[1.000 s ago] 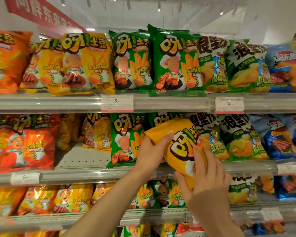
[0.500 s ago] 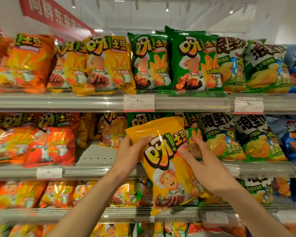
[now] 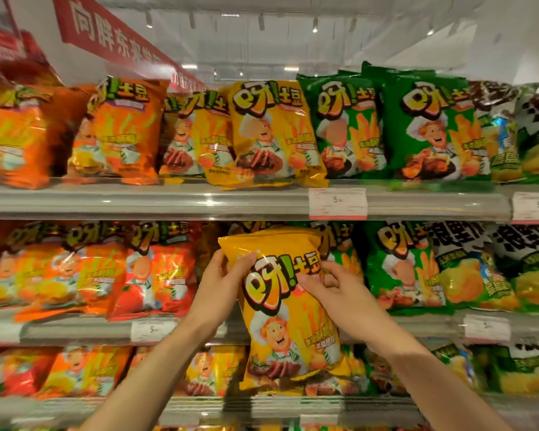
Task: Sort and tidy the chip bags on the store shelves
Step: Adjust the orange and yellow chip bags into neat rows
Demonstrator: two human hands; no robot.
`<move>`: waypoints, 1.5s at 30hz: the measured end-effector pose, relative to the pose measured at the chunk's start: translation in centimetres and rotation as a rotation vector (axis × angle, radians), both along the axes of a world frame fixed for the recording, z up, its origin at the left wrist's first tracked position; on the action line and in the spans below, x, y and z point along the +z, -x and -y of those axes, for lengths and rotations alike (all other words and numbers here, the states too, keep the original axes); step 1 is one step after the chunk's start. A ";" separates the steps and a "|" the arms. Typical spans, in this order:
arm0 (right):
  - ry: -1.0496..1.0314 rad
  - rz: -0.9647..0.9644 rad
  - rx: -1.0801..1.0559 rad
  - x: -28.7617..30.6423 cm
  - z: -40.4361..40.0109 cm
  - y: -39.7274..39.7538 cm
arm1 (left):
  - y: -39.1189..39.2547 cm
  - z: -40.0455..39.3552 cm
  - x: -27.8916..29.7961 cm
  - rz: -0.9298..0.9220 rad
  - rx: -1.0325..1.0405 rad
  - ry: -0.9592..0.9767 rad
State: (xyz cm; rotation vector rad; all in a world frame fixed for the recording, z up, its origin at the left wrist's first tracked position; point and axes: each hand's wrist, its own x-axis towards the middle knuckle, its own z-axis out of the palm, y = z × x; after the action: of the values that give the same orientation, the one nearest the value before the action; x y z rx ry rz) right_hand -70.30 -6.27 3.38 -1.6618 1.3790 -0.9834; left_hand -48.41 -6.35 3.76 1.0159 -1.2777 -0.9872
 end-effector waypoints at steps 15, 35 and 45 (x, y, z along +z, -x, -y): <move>0.128 0.056 -0.343 1.7 6.2 -9.6 | -7.1 0.3 -4.7 0.634 0.050 0.204; 0.641 -1.101 -0.217 -3.3 4.0 -5.0 | -5.8 3.9 -7.1 0.830 0.244 0.227; 0.556 -1.174 -0.376 -5.1 4.8 -3.7 | -5.1 3.8 -7.2 0.855 0.211 0.236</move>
State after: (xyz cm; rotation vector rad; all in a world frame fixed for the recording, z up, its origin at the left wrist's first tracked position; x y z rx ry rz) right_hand -66.58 -11.05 -1.74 -2.6684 2.3717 -0.5610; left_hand -43.28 -10.18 -3.42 1.4104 -1.8668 -0.1988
